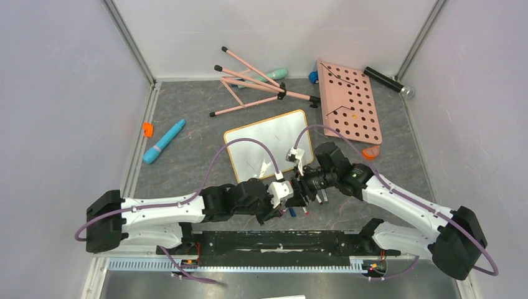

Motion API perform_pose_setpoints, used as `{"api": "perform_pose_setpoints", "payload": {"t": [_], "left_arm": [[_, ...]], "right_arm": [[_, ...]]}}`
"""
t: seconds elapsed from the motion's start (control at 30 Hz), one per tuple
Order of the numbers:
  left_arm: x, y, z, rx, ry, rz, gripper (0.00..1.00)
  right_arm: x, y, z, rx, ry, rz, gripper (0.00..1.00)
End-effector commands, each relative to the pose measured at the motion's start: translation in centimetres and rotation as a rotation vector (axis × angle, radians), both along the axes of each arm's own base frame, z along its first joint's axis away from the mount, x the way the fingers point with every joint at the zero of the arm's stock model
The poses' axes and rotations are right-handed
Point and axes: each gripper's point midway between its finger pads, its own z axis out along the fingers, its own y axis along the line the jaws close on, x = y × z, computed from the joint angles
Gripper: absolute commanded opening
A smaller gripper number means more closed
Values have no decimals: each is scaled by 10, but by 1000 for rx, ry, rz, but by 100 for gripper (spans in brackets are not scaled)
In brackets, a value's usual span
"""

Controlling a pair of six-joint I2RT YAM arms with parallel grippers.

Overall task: Write a sentence on the whiteboard
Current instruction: Open the whiteboard marker at the center of the board.

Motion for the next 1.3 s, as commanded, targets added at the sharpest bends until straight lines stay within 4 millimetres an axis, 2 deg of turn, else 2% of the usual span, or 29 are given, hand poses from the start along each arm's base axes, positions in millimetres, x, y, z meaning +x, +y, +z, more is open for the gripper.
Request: {"api": "perform_pose_setpoints", "payload": {"t": [0.0,0.07,0.1,0.17,0.27,0.4,0.5,0.63,0.73,0.87,1.03,1.13,1.27], "left_arm": [[-3,-14,17,-30,-45,-77,2],[-4,-15,15,-9,-44,-89,2],[-4,-15,13,6,-45,-91,2],[-1,-15,12,18,-56,-80,3],[4,-15,15,6,-77,-57,9],[9,-14,22,-29,-92,-18,16],[13,-11,23,-54,-95,27,40],[20,-6,28,-99,-108,95,56],[28,1,40,-167,-134,163,69],[39,8,68,-310,-196,233,76],[48,16,99,-409,-297,250,79],[51,17,107,-411,-336,247,80],[52,16,112,-402,-366,231,81]], "right_arm": [[-6,6,6,25,-9,50,47],[-8,5,4,20,-2,56,46],[-10,5,3,19,0,64,42],[-13,5,2,15,7,78,26],[-14,2,-2,-4,12,72,0],[-8,0,-2,-17,-11,36,0],[4,-1,5,-19,-43,-26,0],[28,-8,24,23,-85,-129,0],[46,-15,42,87,-118,-217,0],[58,-15,77,217,-177,-291,0],[56,-10,112,339,-185,-300,0],[50,-5,121,388,-158,-264,0],[42,0,120,399,-115,-199,0]]}}
